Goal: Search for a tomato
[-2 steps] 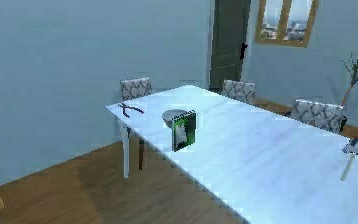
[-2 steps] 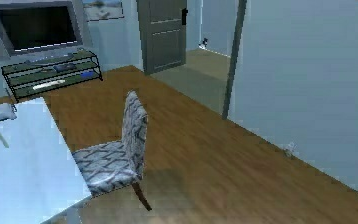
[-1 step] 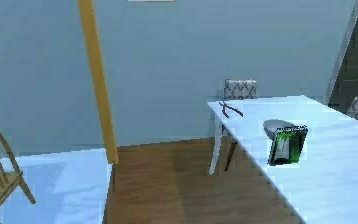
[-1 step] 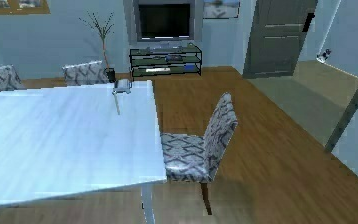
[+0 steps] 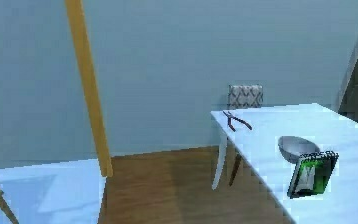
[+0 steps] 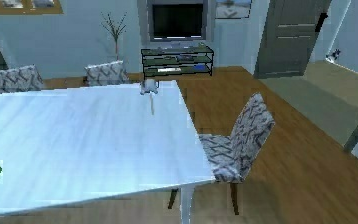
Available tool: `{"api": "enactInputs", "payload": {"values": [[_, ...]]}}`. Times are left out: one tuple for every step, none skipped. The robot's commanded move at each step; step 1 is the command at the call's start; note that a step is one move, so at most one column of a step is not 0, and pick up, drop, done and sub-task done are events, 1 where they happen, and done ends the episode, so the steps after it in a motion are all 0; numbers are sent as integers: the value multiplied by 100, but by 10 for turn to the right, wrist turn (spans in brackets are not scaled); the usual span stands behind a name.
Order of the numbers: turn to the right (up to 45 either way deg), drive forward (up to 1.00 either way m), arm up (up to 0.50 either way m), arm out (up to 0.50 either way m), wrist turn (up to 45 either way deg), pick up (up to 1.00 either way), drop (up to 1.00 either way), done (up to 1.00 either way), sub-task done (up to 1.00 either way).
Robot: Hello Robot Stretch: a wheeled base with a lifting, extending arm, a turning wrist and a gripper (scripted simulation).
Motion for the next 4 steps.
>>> {"api": "enactInputs", "payload": {"values": [[-390, 0, 0, 0, 0, 0, 0, 0, 0], [0, 35, 0, 0, 0, 0, 0, 0, 0], [-450, 0, 0, 0, 0, 0, 0, 0, 0], [-30, 0, 0, 0, 0, 0, 0, 0, 0]]}}
